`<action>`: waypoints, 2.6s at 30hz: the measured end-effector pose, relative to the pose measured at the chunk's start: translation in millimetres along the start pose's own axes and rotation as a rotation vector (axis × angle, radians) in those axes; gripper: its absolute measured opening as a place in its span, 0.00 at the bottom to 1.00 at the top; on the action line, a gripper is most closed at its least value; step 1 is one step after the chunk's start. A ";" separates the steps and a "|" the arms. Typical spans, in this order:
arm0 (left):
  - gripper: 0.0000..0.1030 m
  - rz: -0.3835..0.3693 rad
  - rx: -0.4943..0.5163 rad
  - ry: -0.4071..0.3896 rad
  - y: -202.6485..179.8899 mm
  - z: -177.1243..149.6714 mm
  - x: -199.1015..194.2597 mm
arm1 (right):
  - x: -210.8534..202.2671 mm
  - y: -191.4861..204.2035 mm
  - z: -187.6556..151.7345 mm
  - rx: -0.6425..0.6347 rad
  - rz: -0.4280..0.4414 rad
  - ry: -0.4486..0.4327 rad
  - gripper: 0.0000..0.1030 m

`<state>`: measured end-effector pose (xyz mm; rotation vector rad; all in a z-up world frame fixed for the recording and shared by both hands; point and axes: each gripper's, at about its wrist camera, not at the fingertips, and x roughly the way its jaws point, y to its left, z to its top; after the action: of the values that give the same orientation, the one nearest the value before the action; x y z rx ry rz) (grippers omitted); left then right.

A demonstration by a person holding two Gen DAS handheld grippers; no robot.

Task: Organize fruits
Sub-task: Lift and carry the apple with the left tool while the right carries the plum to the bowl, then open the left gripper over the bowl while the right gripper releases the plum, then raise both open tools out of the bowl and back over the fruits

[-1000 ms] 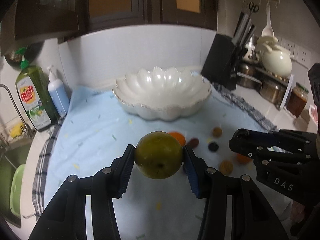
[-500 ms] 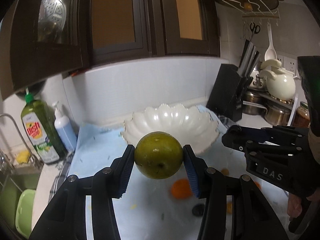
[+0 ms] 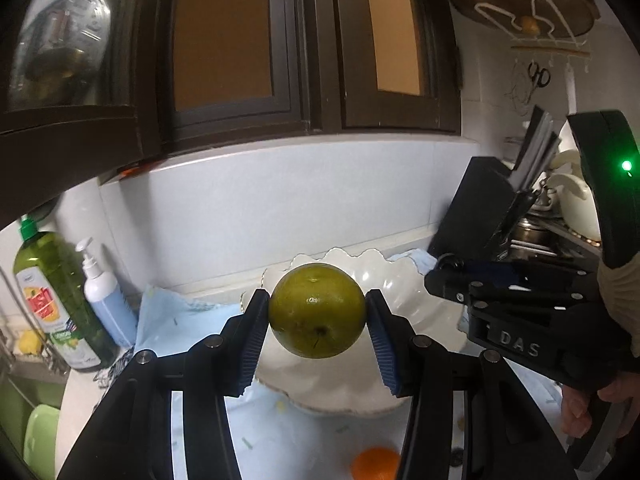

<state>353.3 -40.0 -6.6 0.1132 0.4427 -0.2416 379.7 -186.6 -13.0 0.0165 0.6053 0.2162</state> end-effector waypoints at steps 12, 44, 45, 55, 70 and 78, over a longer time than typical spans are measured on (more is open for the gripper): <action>0.47 0.011 0.037 0.104 5.4 14.4 81.0 | 97.5 -17.0 14.5 -0.006 -0.018 0.178 0.29; 0.64 0.009 0.008 0.556 10.2 -15.6 213.0 | 191.3 -42.8 0.5 0.021 -0.026 0.486 0.41; 0.68 0.028 0.018 0.544 10.2 -12.9 211.1 | 189.5 -43.6 0.7 0.020 -0.030 0.482 0.41; 0.79 0.090 0.019 0.458 17.7 9.0 177.8 | 150.3 -43.3 9.8 -0.012 -0.049 0.397 0.53; 0.93 0.146 0.029 0.287 14.5 27.5 88.7 | 71.4 -27.8 16.9 -0.032 -0.064 0.248 0.59; 0.96 0.147 -0.005 0.200 10.6 33.4 32.8 | 16.2 -23.6 9.7 -0.040 -0.071 0.158 0.59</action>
<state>398.3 -41.9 9.7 0.1651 0.6308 -0.0847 402.8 -205.9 -16.0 -0.0607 0.7572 0.1615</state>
